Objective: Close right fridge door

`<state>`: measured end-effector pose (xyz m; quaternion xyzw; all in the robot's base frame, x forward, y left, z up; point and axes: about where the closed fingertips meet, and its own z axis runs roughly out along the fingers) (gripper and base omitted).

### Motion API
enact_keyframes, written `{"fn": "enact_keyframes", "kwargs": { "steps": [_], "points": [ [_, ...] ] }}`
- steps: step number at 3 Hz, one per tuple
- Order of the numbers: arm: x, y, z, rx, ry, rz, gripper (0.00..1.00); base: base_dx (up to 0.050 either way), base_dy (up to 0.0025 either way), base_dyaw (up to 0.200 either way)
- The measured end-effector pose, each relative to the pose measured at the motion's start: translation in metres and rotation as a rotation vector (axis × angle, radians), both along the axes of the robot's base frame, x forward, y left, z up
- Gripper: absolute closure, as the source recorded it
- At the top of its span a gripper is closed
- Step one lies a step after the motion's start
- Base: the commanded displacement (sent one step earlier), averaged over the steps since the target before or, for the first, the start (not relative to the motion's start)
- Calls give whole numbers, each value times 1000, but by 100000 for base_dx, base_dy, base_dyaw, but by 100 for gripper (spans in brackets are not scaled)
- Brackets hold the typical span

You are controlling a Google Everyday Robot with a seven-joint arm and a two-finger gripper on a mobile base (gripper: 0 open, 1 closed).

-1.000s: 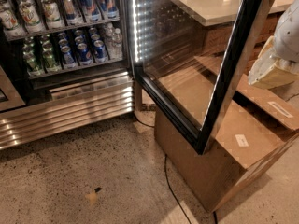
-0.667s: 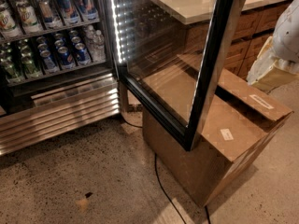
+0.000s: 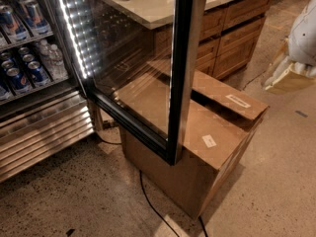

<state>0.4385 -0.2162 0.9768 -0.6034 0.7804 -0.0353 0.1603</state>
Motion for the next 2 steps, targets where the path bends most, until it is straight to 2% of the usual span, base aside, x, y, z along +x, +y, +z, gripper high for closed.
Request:
{"fn": "enact_keyframes", "kwargs": {
  "steps": [1,2],
  "points": [
    [0,0,0,0,0,0,100,4753,-2,37],
    [0,0,0,0,0,0,100,4299,219,10502]
  ]
}}
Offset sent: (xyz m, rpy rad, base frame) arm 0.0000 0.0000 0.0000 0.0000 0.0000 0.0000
